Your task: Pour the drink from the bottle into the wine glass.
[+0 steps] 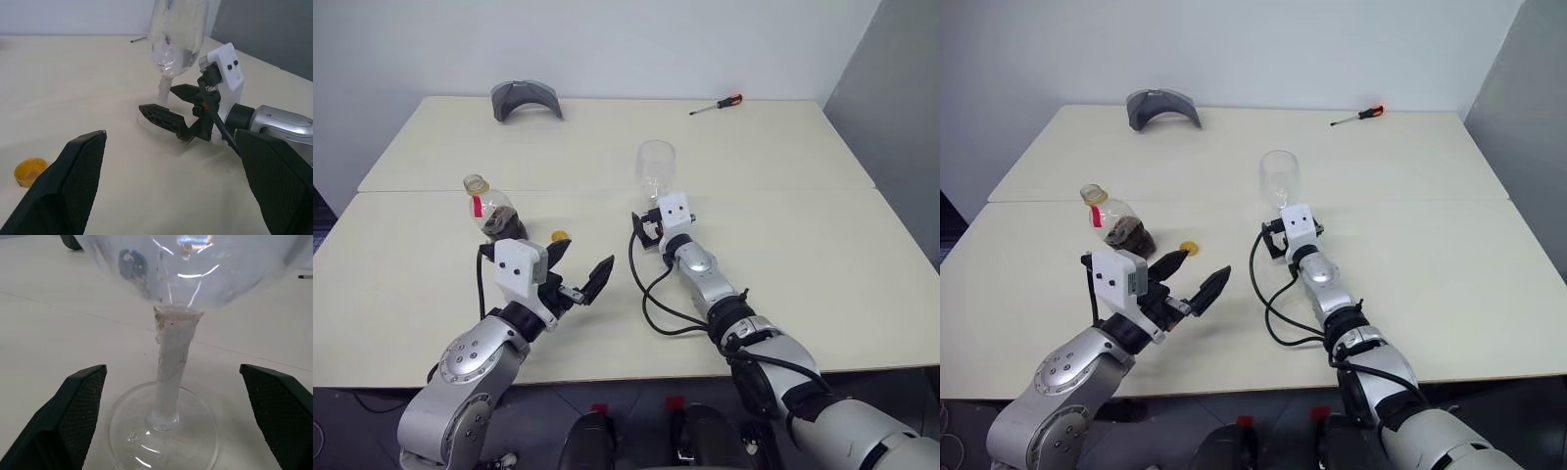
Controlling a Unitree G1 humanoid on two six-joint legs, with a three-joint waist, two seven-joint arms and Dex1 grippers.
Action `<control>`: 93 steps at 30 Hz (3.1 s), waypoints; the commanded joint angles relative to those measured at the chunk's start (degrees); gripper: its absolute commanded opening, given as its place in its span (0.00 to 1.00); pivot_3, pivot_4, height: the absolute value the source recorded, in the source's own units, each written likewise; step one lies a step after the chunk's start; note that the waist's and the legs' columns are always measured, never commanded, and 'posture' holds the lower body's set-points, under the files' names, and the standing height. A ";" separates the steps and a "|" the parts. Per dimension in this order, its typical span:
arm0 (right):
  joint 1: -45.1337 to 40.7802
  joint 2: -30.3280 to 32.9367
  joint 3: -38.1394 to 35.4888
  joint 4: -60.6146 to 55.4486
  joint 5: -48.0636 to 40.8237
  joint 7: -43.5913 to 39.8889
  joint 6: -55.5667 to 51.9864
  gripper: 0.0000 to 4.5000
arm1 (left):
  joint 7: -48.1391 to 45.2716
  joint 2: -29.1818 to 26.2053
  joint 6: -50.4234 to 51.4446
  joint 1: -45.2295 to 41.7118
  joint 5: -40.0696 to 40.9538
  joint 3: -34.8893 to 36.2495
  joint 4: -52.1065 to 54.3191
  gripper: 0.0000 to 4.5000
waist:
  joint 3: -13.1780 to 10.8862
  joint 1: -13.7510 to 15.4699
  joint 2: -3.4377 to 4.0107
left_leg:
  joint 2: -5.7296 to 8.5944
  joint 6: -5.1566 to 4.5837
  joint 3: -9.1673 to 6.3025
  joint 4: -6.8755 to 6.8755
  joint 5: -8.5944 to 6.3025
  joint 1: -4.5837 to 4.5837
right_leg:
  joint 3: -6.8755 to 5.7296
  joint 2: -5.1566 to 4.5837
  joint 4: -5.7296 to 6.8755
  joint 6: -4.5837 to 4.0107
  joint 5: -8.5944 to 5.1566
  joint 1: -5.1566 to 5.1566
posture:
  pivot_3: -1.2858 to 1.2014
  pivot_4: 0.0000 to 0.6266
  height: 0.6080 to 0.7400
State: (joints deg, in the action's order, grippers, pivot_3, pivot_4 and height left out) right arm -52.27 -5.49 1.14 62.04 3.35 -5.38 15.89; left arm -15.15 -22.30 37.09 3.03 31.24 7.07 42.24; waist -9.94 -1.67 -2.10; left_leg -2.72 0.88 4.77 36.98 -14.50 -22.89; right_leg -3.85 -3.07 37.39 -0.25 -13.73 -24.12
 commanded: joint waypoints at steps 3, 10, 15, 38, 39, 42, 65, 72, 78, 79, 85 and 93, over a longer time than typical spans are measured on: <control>2.84 0.48 0.34 -8.48 -1.27 -3.89 -0.99 1.00 | -0.05 0.19 -1.13 0.46 0.28 0.04 2.53 1.00 | 0.00 0.02 0.00 | 0.00 0.00 0.00 0.00 0.00 0.00 | 0.00 0.00 0.00 0.00 0.00 0.00 | 0.52 0.24 1.00; 14.69 4.19 2.07 -29.72 -2.42 -10.43 -11.75 1.00 | 0.30 0.49 -1.62 1.04 -0.39 0.05 1.87 1.00 | 0.00 0.25 0.00 | 0.01 -0.02 -0.03 0.02 -0.01 -0.01 | -0.01 -0.01 0.00 0.06 -0.03 0.02 | 0.52 0.24 1.00; 25.99 10.75 3.22 -51.59 -4.30 -16.08 -23.75 1.00 | 4.47 2.94 -2.90 -0.28 -5.09 -0.26 -2.69 1.00 | 0.00 0.35 0.00 | 0.01 -0.04 -0.03 0.02 -0.02 0.00 | -0.01 0.00 0.02 0.27 -0.16 0.01 | 0.52 0.24 1.00; 38.13 29.52 3.68 -88.81 -31.29 -42.02 -41.31 1.00 | 18.66 11.24 -19.48 -3.79 -24.03 5.41 -19.79 1.00 | -0.01 1.32 -0.12 | 0.02 -0.08 -0.07 0.10 -0.03 0.08 | -0.04 0.07 0.22 0.29 -0.17 0.00 | 0.52 0.24 1.00; 37.70 29.39 3.73 -88.60 -31.30 -41.87 -41.35 1.00 | 18.70 11.25 -19.96 -4.24 -23.95 5.98 -20.43 1.00 | -0.01 1.38 -0.12 | 0.03 -0.08 -0.07 0.10 -0.03 0.06 | -0.04 0.07 0.22 0.29 -0.17 -0.01 | 0.52 0.24 1.00; 36.56 28.78 3.62 -87.78 -31.71 -41.08 -42.10 1.00 | 18.72 11.13 -21.12 -5.11 -24.16 7.14 -21.99 1.00 | -0.01 1.56 -0.13 | 0.02 -0.08 -0.07 0.11 -0.03 0.06 | -0.06 0.07 0.22 0.29 -0.17 -0.01 | 0.52 0.24 1.00; 34.93 27.41 4.34 -88.08 -32.81 -36.19 -44.39 1.00 | 13.60 9.76 -25.66 -14.36 -22.07 8.44 -33.26 1.00 | 0.03 1.61 -0.19 | 0.02 -0.09 -0.06 0.17 -0.03 0.05 | -0.08 0.07 0.28 0.29 -0.17 0.01 | 0.52 0.24 1.00; 34.84 26.91 4.50 -88.16 -33.04 -35.35 -45.00 1.00 | 12.16 8.57 -25.64 -15.34 -21.34 9.34 -34.62 1.00 | 0.03 1.62 -0.19 | 0.02 -0.09 -0.06 0.22 -0.03 0.06 | -0.08 0.07 0.34 0.28 -0.17 0.01 | 0.52 0.24 1.00; 35.02 26.31 4.74 -88.35 -32.65 -34.76 -45.08 1.00 | 10.52 7.01 -26.00 -16.75 -20.81 10.04 -37.61 1.00 | 0.03 1.61 -0.19 | 0.02 -0.09 -0.06 0.25 -0.02 0.06 | -0.09 0.07 0.37 0.28 -0.17 0.01 | 0.52 0.24 1.00; 35.03 26.28 4.78 -88.34 -32.59 -34.66 -45.08 1.00 | 10.30 6.82 -26.09 -17.01 -20.72 10.07 -38.03 1.00 | 0.03 1.61 -0.19 | 0.02 -0.09 -0.06 0.26 -0.02 0.06 | -0.08 0.07 0.37 0.28 -0.17 0.01 | 0.52 0.24 1.00; 35.20 26.48 4.87 -88.34 -32.39 -34.25 -45.00 1.00 | 8.82 5.73 -26.80 -18.95 -20.22 10.00 -40.93 1.00 | 0.03 1.61 -0.20 | 0.02 -0.09 -0.06 0.27 -0.02 0.06 | -0.09 0.07 0.38 0.28 -0.17 0.01 | 0.52 0.24 1.00; 35.33 26.45 4.75 -88.47 -32.58 -33.73 -45.19 1.00 | 7.47 5.05 -27.84 -21.51 -19.92 9.97 -44.53 1.00 | 0.04 1.63 -0.20 | 0.02 -0.09 -0.06 0.32 -0.02 0.05 | -0.09 0.06 0.42 0.28 -0.16 0.02 | 0.52 0.24 1.00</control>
State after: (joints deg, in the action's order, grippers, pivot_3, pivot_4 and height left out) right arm -16.81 21.16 6.13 -24.38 -28.31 -39.38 -29.44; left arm -7.11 -16.46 10.66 -17.43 11.04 16.56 -2.98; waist -9.91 -0.04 -2.30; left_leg -2.70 0.79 4.71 37.30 -14.52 -22.83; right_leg -3.94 -3.01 37.82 0.04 -13.90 -24.11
